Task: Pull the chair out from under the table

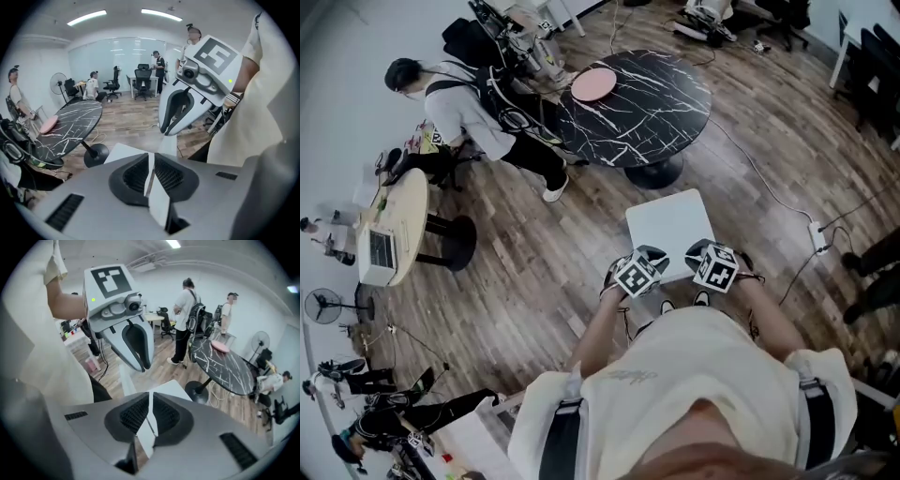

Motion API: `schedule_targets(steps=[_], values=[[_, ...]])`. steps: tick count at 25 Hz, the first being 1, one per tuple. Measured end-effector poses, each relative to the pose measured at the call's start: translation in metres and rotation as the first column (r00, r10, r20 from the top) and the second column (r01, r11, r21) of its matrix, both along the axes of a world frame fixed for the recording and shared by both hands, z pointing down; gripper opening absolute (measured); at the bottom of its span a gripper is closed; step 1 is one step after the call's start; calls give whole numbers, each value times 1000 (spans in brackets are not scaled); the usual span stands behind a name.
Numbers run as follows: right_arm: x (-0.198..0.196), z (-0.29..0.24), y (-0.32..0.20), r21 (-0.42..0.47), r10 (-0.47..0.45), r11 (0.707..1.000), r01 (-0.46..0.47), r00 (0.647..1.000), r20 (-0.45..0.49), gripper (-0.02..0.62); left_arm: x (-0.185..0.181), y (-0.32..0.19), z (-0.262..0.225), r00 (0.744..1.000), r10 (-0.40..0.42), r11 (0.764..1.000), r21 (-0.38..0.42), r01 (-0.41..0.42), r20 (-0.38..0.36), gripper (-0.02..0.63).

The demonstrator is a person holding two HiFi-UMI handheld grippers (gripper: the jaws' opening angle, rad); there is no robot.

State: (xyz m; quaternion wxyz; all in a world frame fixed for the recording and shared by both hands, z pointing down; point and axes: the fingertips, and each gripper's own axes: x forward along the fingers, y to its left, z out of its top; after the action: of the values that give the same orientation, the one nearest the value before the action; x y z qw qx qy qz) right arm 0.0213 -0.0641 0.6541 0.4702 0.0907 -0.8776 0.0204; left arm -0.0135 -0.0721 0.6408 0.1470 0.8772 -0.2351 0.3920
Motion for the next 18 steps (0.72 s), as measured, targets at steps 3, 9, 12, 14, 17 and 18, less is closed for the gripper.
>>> schedule_targets(steps=[3, 9, 12, 14, 17, 18], values=[[7, -21, -15, -8, 111, 994, -111, 990, 83, 18, -8, -14, -12, 999, -50, 998, 46, 51, -15, 33], [13, -80, -49, -34, 309, 948, -316, 891, 334, 8, -26, -35, -62, 918, -298, 946, 50, 321, -261, 17], [19, -104, -66, -11, 353, 925, -381, 844, 405, 6, -34, -45, -91, 867, -347, 917, 64, 393, -358, 17], [22, -121, -77, 29, 357, 912, -409, 826, 436, 6, -42, -54, -113, 847, -366, 891, 119, 439, -385, 17], [23, -150, -91, 106, 338, 894, -435, 810, 479, 6, -53, -69, -142, 815, -391, 844, 186, 503, -427, 17], [22, -158, -95, 125, 332, 887, -444, 802, 496, 6, -56, -73, -149, 807, -394, 834, 199, 515, -441, 17]])
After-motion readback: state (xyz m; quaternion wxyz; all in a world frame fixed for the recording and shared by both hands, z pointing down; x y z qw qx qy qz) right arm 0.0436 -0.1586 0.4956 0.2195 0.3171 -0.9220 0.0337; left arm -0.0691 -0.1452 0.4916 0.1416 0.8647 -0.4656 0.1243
